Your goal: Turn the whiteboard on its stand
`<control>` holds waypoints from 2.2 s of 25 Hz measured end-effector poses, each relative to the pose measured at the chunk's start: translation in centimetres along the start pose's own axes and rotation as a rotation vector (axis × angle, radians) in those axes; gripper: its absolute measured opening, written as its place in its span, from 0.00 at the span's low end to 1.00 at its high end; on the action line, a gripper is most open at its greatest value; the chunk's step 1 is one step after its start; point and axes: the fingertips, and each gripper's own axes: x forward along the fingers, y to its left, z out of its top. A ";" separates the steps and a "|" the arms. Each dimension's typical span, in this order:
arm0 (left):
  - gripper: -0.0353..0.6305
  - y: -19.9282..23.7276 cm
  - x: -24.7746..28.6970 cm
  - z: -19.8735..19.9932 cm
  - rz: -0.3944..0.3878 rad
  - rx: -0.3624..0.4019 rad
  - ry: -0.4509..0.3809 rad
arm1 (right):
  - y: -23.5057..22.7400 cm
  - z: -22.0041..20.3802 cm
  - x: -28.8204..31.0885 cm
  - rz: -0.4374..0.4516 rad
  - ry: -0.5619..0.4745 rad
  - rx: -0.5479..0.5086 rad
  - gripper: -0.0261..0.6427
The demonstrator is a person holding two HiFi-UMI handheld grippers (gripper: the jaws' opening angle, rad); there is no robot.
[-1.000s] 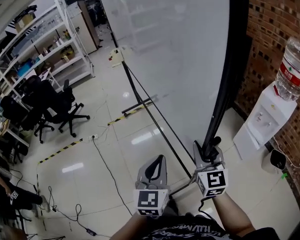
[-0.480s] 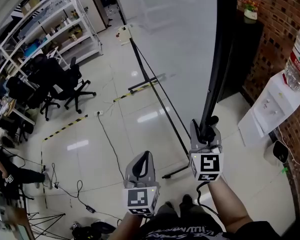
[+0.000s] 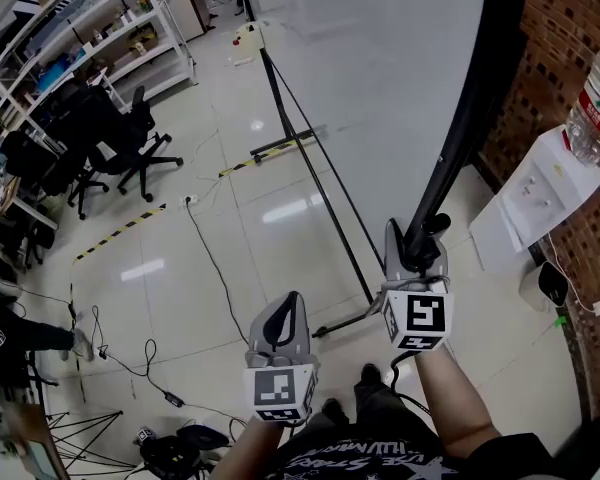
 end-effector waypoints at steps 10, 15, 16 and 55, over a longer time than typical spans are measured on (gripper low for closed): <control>0.06 0.2 -4.7 -0.7 -0.051 -0.007 -0.019 | 2.6 0.3 -5.3 -0.031 0.003 0.001 0.19; 0.06 0.0 -7.3 -1.3 -0.094 0.001 -0.023 | 3.8 0.5 -7.5 -0.045 0.004 0.002 0.19; 0.06 -0.1 -7.8 -1.4 -0.100 0.001 -0.024 | 3.8 0.5 -7.8 -0.049 0.004 0.002 0.19; 0.06 -5.6 -21.2 -3.1 -0.080 0.040 -0.035 | 13.5 1.4 -27.2 -0.040 0.050 0.000 0.18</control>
